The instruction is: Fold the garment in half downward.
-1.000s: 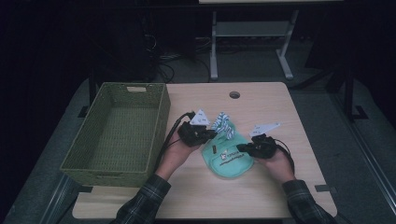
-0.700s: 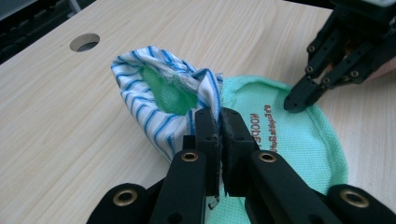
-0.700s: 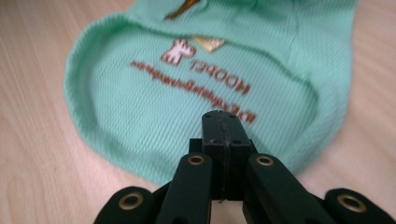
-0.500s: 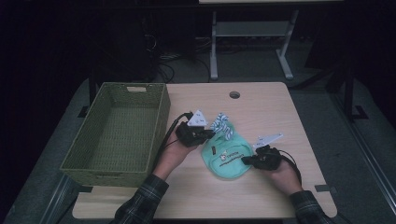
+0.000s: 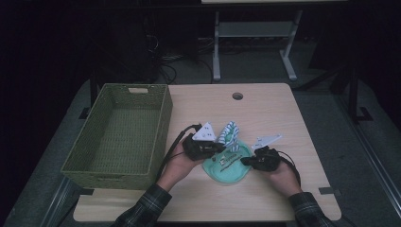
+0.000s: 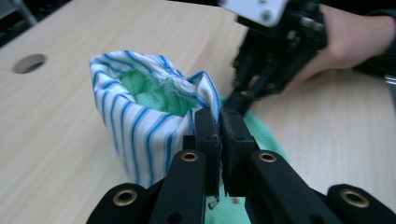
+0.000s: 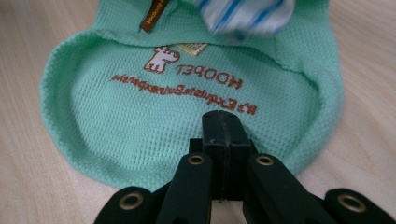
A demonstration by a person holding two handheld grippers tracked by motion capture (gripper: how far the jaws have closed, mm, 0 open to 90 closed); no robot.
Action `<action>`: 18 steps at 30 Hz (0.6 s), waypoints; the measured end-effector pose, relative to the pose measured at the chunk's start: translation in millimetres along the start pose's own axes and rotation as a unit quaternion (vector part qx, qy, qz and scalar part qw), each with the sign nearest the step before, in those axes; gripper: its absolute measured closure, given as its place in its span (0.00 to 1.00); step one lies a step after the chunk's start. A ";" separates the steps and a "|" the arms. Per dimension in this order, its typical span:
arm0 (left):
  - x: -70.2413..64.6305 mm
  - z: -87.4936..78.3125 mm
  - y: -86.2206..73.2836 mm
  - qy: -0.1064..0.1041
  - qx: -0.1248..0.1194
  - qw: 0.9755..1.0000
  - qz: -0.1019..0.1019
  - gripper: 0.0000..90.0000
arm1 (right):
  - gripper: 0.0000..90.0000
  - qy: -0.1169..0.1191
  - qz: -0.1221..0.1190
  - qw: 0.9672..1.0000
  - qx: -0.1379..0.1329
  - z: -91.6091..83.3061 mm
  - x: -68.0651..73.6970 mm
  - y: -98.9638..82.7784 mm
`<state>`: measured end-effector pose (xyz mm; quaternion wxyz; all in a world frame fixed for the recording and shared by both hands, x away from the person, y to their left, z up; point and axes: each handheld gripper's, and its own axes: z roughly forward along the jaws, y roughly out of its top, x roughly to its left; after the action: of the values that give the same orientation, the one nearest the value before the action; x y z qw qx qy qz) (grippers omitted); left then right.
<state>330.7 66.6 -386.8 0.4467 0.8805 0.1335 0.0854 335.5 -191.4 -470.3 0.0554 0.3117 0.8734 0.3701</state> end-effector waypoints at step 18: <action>-37.8 43.7 -27.7 -0.074 0.067 0.995 0.017 0.96 | 1.00 -0.031 0.012 0.999 -0.023 -33.4 -11.6 -8.8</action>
<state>302.2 37.1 -436.0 0.3937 0.9146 0.0903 0.0182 329.4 -223.4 -453.7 0.0850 0.3316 0.8588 0.3812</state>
